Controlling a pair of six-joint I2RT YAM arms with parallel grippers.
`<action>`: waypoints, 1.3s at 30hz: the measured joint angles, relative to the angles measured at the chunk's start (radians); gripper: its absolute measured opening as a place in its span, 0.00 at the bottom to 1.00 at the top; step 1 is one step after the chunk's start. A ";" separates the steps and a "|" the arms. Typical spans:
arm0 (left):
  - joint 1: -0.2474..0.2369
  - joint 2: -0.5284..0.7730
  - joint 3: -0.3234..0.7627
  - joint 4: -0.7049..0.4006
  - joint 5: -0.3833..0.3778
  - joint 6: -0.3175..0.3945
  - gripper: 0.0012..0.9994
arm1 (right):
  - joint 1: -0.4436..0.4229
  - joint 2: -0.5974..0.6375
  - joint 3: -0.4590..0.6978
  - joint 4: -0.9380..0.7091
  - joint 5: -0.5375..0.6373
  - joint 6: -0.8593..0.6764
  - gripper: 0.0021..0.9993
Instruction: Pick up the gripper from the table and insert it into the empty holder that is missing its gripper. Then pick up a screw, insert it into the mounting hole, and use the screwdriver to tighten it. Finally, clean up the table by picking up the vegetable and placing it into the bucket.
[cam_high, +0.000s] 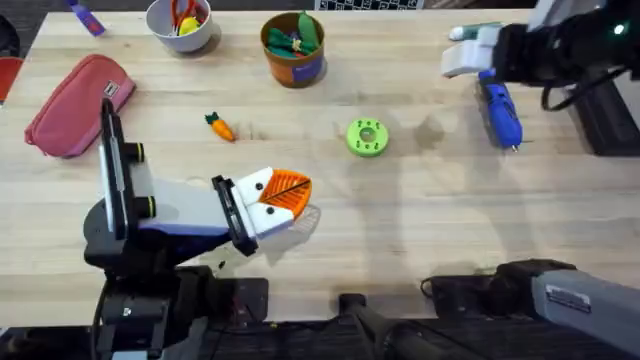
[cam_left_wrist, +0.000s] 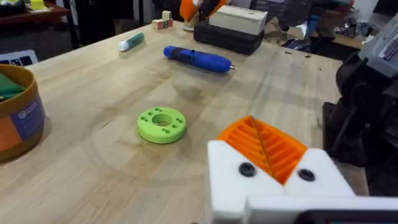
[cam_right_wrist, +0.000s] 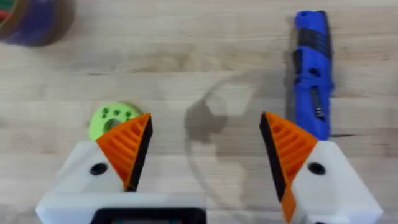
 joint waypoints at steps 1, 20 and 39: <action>0.000 0.000 0.000 0.000 0.000 0.000 0.01 | -0.022 0.018 0.019 -0.009 0.003 -0.007 0.99; 0.000 0.000 0.000 0.000 0.000 0.000 0.00 | -0.355 0.421 0.191 -0.023 0.038 -0.201 0.98; 0.000 0.000 0.000 0.000 0.000 0.000 0.00 | -0.350 0.662 0.240 0.123 0.064 -0.287 0.98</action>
